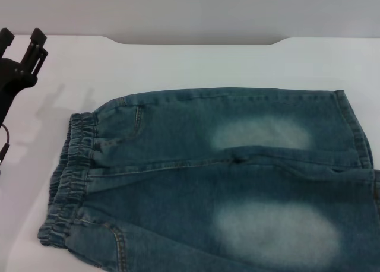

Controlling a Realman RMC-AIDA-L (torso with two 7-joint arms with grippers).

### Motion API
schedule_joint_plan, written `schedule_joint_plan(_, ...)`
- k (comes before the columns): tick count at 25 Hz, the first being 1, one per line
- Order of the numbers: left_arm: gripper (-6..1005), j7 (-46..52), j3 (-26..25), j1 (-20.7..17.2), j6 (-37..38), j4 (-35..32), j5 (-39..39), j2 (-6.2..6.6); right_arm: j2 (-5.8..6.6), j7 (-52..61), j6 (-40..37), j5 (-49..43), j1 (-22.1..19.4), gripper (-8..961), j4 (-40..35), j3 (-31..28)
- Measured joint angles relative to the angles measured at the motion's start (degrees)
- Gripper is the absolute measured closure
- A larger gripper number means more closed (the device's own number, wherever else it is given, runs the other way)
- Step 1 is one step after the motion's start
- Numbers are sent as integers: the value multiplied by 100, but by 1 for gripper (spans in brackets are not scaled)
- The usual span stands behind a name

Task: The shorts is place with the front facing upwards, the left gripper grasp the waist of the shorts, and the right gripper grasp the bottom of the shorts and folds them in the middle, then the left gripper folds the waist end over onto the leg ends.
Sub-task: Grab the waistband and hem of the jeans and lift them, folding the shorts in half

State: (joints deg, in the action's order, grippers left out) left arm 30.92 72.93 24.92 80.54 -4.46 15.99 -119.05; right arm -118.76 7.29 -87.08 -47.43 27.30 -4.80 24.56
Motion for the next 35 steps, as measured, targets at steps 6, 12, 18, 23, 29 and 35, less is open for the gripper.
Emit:
schedule_joint_plan(6, 311, 139, 7, 63, -110, -9, -26, 6, -10, -65, 184, 46, 88, 474, -6, -96)
schedule_joint_plan(12, 317, 209, 2, 64, -151, -51, -40, 30, -35, -130, 403, 62, 338, 477, 216, -213)
schedule_joint_plan(18, 318, 92, -40, 119, -210, -56, -50, 22, -20, -158, 647, 116, 522, 479, 132, -232)
schedule_joint_plan(23, 318, 77, -76, 168, -315, -65, -65, 27, -21, -113, 631, 312, 533, 479, -25, -251)
schedule_joint_plan(29, 318, 87, -177, 174, -347, -68, -80, 29, -35, 35, 614, 651, 514, 479, 3, -243)
schedule_joint_plan(35, 319, 1404, 70, 129, -523, -844, 394, 353, 28, 2617, 643, -280, 114, 479, -906, 272)
